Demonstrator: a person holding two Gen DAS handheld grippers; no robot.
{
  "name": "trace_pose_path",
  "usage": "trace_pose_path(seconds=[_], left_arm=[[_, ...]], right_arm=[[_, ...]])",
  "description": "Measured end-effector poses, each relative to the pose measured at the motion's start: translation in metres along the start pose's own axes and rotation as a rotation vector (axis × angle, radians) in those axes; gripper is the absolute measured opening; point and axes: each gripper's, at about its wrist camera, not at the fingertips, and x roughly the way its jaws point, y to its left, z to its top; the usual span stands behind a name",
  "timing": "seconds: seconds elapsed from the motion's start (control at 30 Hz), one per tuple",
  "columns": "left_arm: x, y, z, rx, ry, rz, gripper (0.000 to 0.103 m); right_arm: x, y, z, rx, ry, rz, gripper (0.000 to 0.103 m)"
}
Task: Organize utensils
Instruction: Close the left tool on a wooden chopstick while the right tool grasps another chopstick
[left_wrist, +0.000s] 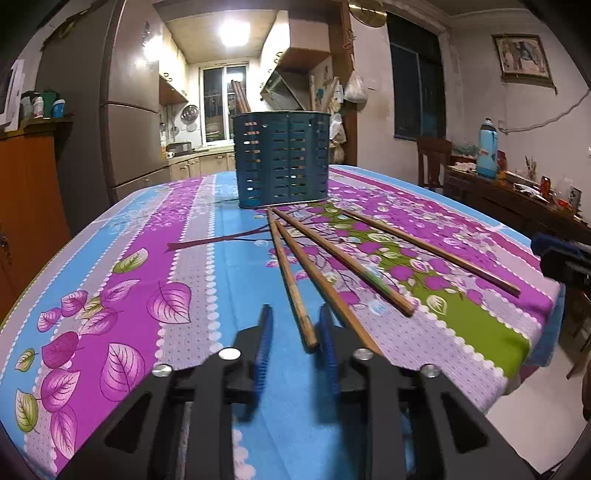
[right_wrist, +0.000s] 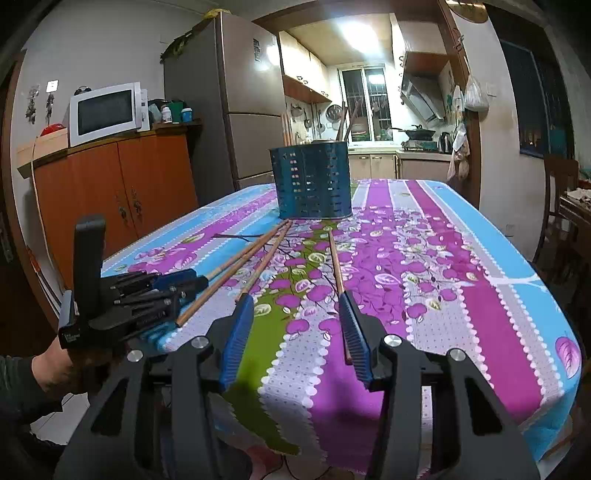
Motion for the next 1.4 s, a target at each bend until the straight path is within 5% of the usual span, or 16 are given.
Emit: trace_pose_path(seconds=[0.4,0.77,1.4], left_arm=[[-0.002,0.004,-0.002,-0.011,-0.014,0.006,0.012],[-0.004,0.005,-0.005,-0.009,-0.025,0.001,0.012],[-0.011,0.006,-0.004,-0.015,-0.052,0.016,0.008]], right_arm=[[0.051,0.042,0.002,-0.016,0.051,0.107,0.025],[0.092,0.055,0.002,-0.052,0.122,0.03,0.014],[0.07,0.041,0.008,-0.012,0.033,0.0,0.006]])
